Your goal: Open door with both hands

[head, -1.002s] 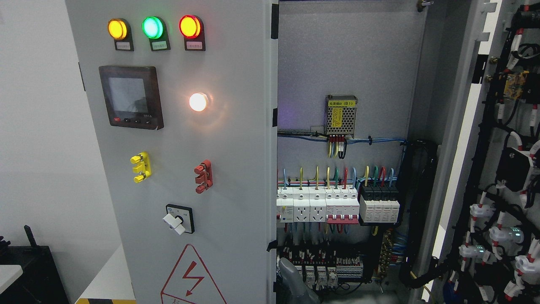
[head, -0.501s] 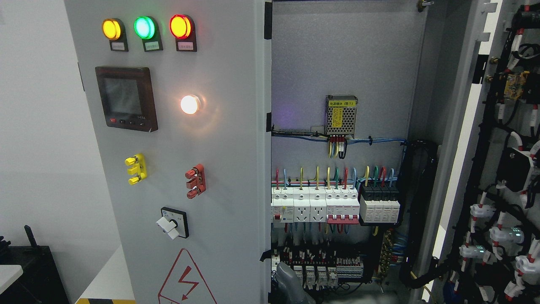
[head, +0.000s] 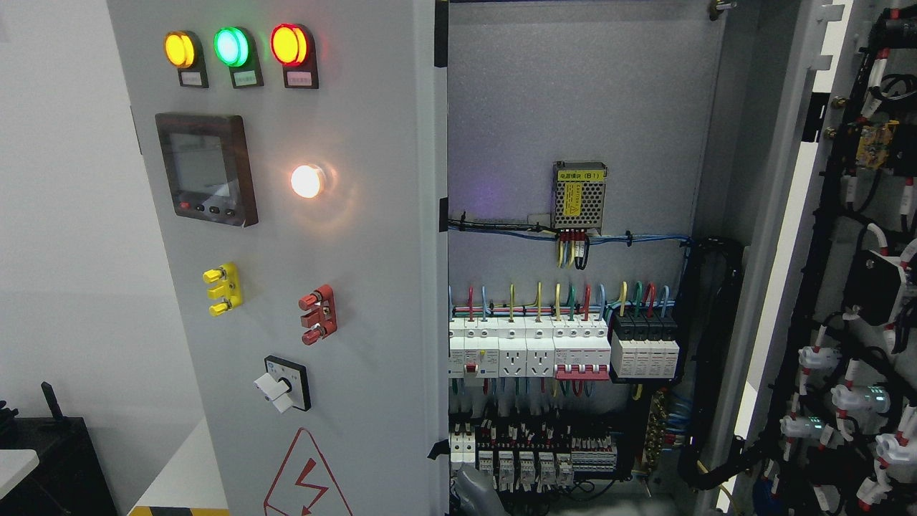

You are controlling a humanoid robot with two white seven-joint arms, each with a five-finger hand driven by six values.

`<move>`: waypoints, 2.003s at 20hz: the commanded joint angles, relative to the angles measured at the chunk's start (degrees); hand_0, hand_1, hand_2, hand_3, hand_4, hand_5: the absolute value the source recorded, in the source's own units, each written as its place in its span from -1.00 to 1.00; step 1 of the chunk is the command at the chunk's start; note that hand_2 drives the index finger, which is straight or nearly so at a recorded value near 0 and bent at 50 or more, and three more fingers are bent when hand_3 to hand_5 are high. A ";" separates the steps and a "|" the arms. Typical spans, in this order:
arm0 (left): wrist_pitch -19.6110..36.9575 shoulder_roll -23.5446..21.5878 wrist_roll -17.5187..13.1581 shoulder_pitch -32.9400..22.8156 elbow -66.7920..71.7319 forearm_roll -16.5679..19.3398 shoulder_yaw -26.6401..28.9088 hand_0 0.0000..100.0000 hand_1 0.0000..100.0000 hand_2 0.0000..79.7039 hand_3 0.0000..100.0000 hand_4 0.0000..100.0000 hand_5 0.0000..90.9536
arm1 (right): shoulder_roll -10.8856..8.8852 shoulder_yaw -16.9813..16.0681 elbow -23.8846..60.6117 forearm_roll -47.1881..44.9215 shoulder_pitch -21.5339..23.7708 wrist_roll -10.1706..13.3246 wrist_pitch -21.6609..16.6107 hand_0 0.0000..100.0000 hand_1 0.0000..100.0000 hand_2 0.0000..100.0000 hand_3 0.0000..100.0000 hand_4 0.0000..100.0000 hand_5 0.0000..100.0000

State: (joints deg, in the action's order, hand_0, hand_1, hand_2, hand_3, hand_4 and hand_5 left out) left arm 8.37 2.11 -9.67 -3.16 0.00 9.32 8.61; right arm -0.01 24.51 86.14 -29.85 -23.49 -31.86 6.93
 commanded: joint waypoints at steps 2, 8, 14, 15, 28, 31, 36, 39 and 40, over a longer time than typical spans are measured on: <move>-0.02 0.00 0.00 0.00 1.32 0.00 0.00 -1.00 -1.00 -1.00 -1.00 -0.92 -1.00 | -1.48 2.03 1.48 -0.03 1.17 -0.05 -0.08 -1.00 -1.00 -1.00 -1.00 -1.00 -1.00; -0.02 0.00 0.00 0.00 1.32 0.00 0.00 -1.00 -1.00 -1.00 -1.00 -0.92 -1.00 | -1.48 3.34 1.48 0.06 1.52 0.04 -0.08 -1.00 -1.00 -1.00 -1.00 -1.00 -1.00; -0.02 0.00 0.00 0.00 1.32 0.00 0.00 -1.00 -1.00 -1.00 -1.00 -0.92 -1.00 | -1.48 4.14 1.40 0.23 1.43 0.04 -0.08 -1.00 -1.00 -1.00 -1.00 -1.00 -1.00; -0.02 0.00 0.00 0.00 1.32 0.00 0.00 -1.00 -1.00 -1.00 -1.00 -0.92 -1.00 | -1.48 4.14 1.48 0.15 1.43 -0.05 -0.08 -1.00 -1.00 -1.00 -1.00 -1.00 -1.00; 0.06 0.00 0.00 0.00 1.32 0.00 0.00 -1.00 -1.00 -1.00 -1.00 -0.92 -1.00 | -1.13 5.81 2.89 0.06 1.52 -1.81 -0.25 -1.00 -1.00 -1.00 -1.00 -1.00 -1.00; 0.06 0.00 0.00 0.00 1.32 0.00 0.00 -1.00 -1.00 -1.00 -1.00 -0.92 -1.00 | -1.13 6.60 3.33 0.15 1.61 -1.89 -0.34 -1.00 -1.00 -1.00 -1.00 -1.00 -1.00; -0.02 0.00 0.00 0.00 1.32 0.00 0.00 -1.00 -1.00 -1.00 -1.00 -0.92 -1.00 | -1.05 6.69 3.59 0.06 1.61 -2.33 -0.43 -1.00 -1.00 -1.00 -1.00 -1.00 -1.00; -0.02 0.00 0.00 0.00 1.32 0.00 0.00 -1.00 -1.00 -1.00 -1.00 -0.92 -1.00 | -0.96 6.77 3.59 0.06 1.61 -2.51 -0.43 -1.00 -1.00 -1.00 -1.00 -1.00 -1.00; -0.02 0.00 0.00 0.00 1.32 0.00 0.00 -1.00 -1.00 -1.00 -1.00 -0.92 -1.00 | -0.96 6.86 3.59 0.06 1.61 -2.51 -0.43 -1.00 -1.00 -1.00 -1.00 -1.00 -1.00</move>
State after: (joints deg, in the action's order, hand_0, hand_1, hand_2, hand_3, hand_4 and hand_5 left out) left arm 8.27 2.11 -9.67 -3.16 0.00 9.32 8.61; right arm 0.00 30.40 89.13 -29.77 -21.91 -34.36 6.54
